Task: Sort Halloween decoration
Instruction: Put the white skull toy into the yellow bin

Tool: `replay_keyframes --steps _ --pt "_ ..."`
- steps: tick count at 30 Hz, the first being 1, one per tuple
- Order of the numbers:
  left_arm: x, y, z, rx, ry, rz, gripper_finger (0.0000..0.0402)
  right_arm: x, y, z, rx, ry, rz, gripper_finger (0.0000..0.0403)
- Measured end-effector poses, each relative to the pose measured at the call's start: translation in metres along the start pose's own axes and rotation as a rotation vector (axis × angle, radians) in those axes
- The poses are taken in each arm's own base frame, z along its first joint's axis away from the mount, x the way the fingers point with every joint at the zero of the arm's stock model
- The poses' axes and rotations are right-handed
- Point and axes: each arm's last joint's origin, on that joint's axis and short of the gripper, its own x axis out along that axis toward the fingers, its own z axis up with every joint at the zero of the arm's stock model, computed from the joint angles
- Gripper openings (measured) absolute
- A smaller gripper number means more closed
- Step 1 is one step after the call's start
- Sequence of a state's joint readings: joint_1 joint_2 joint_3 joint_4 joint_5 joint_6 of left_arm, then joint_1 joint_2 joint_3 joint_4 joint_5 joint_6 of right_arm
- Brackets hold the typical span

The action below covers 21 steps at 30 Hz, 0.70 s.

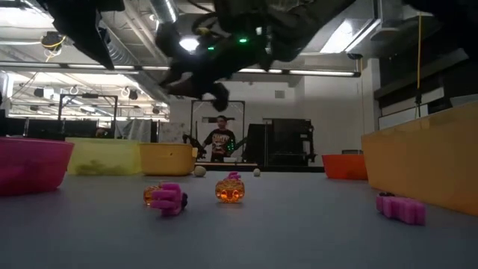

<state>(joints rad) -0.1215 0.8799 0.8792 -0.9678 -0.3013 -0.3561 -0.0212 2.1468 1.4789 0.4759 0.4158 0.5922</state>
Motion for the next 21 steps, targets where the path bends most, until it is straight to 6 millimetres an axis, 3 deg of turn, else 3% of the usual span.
replay_keyframes --steps 8,14,21 --pt "-0.001 -0.002 0.001 0.004 -0.014 -0.020 0.0137 0.047 0.015 -0.001 -0.161 -0.010 0.036 0.0094" --pt "-0.002 -0.005 0.001 0.014 -0.010 -0.052 0.0137 0.064 0.007 0.006 -0.191 -0.023 0.019 0.0094" --pt "-0.002 -0.007 0.001 0.021 -0.013 -0.060 0.0137 0.082 -0.013 0.000 -0.130 -0.061 0.087 0.0094"
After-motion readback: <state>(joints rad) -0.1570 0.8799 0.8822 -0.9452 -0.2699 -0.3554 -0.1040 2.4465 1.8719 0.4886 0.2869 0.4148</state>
